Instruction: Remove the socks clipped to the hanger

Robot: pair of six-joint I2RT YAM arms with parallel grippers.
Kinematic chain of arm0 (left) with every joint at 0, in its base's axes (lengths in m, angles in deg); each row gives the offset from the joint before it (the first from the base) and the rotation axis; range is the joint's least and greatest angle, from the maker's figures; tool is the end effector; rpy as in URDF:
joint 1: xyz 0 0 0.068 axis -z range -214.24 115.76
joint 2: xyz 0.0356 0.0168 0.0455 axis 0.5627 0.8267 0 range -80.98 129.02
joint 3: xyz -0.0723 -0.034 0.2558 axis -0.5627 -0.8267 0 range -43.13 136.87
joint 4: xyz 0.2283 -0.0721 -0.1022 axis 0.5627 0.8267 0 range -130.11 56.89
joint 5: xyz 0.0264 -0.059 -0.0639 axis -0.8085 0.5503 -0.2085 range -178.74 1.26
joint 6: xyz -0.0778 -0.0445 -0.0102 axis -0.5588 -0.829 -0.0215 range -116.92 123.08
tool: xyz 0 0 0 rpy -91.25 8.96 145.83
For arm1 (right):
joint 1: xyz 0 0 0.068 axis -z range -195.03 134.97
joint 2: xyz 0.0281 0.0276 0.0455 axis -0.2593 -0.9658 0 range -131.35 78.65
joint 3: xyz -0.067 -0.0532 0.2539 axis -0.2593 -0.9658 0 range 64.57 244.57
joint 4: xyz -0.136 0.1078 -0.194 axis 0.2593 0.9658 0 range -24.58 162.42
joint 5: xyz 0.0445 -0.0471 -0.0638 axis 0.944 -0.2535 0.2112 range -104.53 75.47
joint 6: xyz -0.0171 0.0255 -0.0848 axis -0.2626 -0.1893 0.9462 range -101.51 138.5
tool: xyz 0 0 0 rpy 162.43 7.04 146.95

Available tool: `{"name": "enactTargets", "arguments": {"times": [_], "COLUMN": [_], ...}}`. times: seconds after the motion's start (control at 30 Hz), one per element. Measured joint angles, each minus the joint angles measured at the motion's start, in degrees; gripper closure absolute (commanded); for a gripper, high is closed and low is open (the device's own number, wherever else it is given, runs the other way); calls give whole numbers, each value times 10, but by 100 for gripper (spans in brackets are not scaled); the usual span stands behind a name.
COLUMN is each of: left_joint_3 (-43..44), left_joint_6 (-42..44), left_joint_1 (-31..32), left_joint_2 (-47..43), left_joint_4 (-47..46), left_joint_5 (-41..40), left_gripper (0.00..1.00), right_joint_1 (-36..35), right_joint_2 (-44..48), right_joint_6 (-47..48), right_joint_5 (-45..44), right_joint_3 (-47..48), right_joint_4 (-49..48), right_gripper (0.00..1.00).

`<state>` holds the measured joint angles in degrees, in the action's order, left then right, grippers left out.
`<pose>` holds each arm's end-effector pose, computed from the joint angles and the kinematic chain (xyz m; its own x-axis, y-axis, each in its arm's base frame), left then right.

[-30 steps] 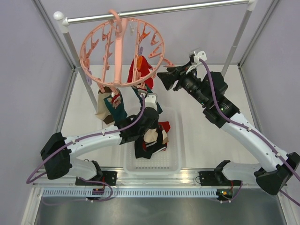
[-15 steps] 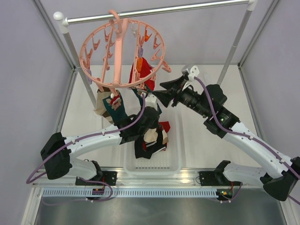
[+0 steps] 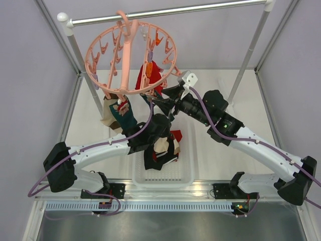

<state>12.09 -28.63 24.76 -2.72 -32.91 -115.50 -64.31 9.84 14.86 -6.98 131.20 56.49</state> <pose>0.2068 -0.2736 0.2533 -0.5176 -0.0496 -0.8542 0.3443 0.9018 -0.2610 0.2040 0.2534 0.4237 0.0235 0.1236 -0.9921 -0.8397 0.5410 0.0475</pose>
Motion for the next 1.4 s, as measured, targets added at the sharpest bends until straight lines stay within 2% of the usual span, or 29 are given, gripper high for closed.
{"name": "enactTargets", "arguments": {"times": [0.73, 1.03, 1.27, 1.37, 1.4], "left_joint_3": [0, 0, 0, -1, -1], "left_joint_6": [-13, -14, -13, -13, -13], "left_joint_1": [-4, -5, 1, 1, 1], "left_joint_2": [-3, -4, -4, -4, -4], "left_joint_4": [0, -1, 1, 1, 1], "left_joint_5": [2, 3, 15, 15, 15], "left_gripper": [98, 98, 98, 98, 98], "right_joint_1": [-5, -5, -8, -8, -8], "right_joint_2": [-54, -64, -74, -77, -78], "right_joint_6": [18, 16, 7, 3, 1], "right_joint_5": [-10, -12, -20, -21, -22], "right_joint_3": [37, 37, 37, 37, 37], "right_joint_4": [-26, -49, -84, -89, -90], "right_gripper": [35, 37, 47, 57, 64]}}
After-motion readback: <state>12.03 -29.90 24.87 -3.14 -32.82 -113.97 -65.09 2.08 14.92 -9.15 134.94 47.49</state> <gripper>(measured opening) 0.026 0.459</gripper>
